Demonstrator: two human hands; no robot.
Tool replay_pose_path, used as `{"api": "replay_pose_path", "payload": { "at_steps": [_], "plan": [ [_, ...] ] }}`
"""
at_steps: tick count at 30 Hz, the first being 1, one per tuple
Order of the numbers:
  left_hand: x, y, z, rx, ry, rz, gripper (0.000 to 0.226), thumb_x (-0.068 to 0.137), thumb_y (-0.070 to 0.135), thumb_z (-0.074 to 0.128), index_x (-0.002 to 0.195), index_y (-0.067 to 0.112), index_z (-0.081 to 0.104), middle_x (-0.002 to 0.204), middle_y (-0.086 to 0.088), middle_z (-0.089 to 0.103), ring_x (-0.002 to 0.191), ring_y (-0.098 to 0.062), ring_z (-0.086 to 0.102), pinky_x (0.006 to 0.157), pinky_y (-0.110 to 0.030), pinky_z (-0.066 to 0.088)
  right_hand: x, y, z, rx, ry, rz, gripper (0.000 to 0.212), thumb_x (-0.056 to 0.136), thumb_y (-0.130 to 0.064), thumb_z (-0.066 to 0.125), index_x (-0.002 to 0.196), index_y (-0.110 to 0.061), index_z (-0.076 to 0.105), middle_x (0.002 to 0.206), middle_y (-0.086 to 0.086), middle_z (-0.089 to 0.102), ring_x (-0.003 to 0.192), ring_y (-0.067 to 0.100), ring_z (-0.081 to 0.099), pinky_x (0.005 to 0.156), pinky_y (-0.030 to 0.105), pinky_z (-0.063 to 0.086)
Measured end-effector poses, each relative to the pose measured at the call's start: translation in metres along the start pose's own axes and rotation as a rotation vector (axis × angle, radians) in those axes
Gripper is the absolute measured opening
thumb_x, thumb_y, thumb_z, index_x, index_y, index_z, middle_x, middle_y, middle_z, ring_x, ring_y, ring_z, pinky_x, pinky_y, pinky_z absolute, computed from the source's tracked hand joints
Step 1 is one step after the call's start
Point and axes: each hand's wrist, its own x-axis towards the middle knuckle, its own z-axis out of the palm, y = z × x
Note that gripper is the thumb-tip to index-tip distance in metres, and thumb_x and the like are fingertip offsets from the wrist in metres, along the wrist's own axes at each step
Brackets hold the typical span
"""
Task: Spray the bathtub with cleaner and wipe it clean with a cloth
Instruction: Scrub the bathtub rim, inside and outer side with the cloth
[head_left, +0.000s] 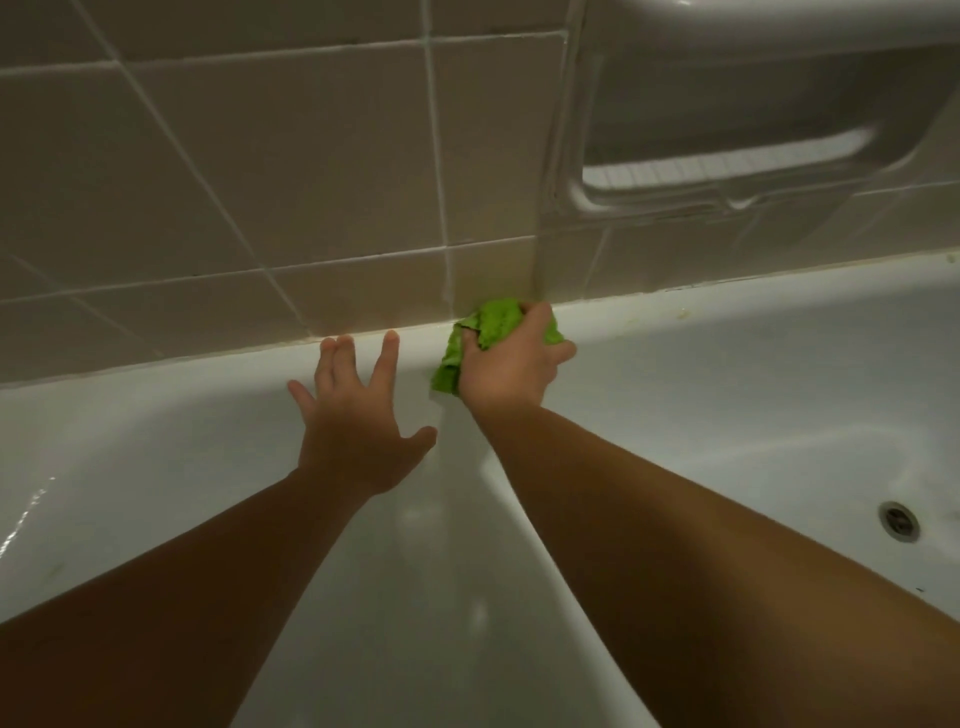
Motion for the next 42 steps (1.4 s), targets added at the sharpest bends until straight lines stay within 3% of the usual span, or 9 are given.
{"api": "replay_pose_path", "payload": {
  "at_steps": [6,8,14,19,23,31,34,37,42],
  "plan": [
    [0.0,-0.006,-0.001,0.044,0.007,0.016,0.118,0.073,0.086,0.057,0.164,0.033,0.004,0.169,-0.018,0.013,0.157,-0.038,0.009,0.118,-0.071,0.017,0.057,0.003,-0.046,0.036,0.187,0.198,0.057,0.091,-0.029,0.073,0.136,-0.027,0.038,0.134,0.014,0.031,0.113,0.043,0.056,0.09,0.043,0.05],
    [0.0,-0.004,0.0,0.039,0.01,0.01,0.119,0.072,0.086,0.059,0.164,0.031,0.005,0.168,-0.019,0.014,0.156,-0.039,0.01,0.117,-0.071,0.017,0.046,-0.001,-0.039,-0.008,0.17,0.173,0.056,0.091,-0.031,0.072,0.136,-0.026,0.037,0.134,0.015,0.031,0.112,0.044,0.055,0.085,0.041,0.046],
    [0.001,0.002,0.004,0.051,0.029,0.004,0.121,0.071,0.08,0.067,0.164,0.027,0.01,0.165,-0.023,0.018,0.155,-0.041,0.012,0.115,-0.073,0.02,0.014,-0.002,-0.008,-0.023,0.023,0.054,0.053,0.091,-0.033,0.071,0.129,-0.028,0.034,0.13,0.012,0.029,0.113,0.041,0.052,0.098,0.048,0.052],
    [0.001,0.004,0.003,0.049,0.049,-0.011,0.12,0.069,0.082,0.067,0.164,0.028,0.017,0.165,-0.021,0.023,0.154,-0.042,0.02,0.115,-0.074,0.022,0.07,0.015,-0.059,-0.026,0.222,0.118,0.052,0.092,-0.029,0.067,0.135,-0.026,0.039,0.135,0.016,0.032,0.113,0.045,0.055,0.096,0.046,0.048],
    [0.001,0.014,0.005,0.054,0.016,-0.026,0.122,0.072,0.083,0.062,0.164,0.029,0.003,0.169,-0.019,0.01,0.157,-0.041,0.006,0.118,-0.072,0.017,0.099,0.017,-0.088,-0.062,0.315,0.194,0.059,0.094,-0.03,0.066,0.146,-0.027,0.036,0.141,0.017,0.031,0.119,0.044,0.053,0.096,0.045,0.045],
    [0.005,0.039,0.007,0.01,0.017,0.006,0.118,0.075,0.077,0.064,0.164,0.031,0.0,0.168,-0.021,0.008,0.157,-0.04,0.001,0.118,-0.072,0.015,0.043,0.023,-0.045,-0.073,0.05,-0.059,0.055,0.091,-0.034,0.072,0.134,-0.026,0.039,0.132,0.013,0.031,0.113,0.041,0.051,0.098,0.044,0.048],
    [0.004,0.038,0.006,0.016,0.024,0.024,0.118,0.074,0.078,0.065,0.164,0.032,0.004,0.168,-0.02,0.013,0.157,-0.039,0.006,0.117,-0.072,0.016,0.069,0.03,-0.064,-0.059,0.145,0.012,0.057,0.091,-0.031,0.071,0.139,-0.025,0.039,0.135,0.016,0.031,0.115,0.044,0.052,0.101,0.045,0.048],
    [0.003,0.034,0.003,0.036,0.024,0.047,0.119,0.072,0.081,0.064,0.164,0.03,0.009,0.168,-0.019,0.018,0.157,-0.037,0.011,0.117,-0.072,0.017,0.087,0.019,-0.078,-0.005,0.231,0.199,0.06,0.093,-0.031,0.07,0.141,-0.028,0.036,0.138,0.017,0.03,0.117,0.044,0.054,0.093,0.044,0.047],
    [0.003,0.02,-0.003,0.074,-0.037,0.098,0.124,0.072,0.077,0.065,0.164,0.019,0.007,0.169,-0.016,0.013,0.157,-0.034,0.01,0.118,-0.07,0.017,0.03,0.0,-0.026,-0.026,0.06,0.098,0.06,0.089,-0.036,0.074,0.134,-0.026,0.036,0.133,0.016,0.032,0.116,0.045,0.053,0.099,0.048,0.05]
  ]
}}
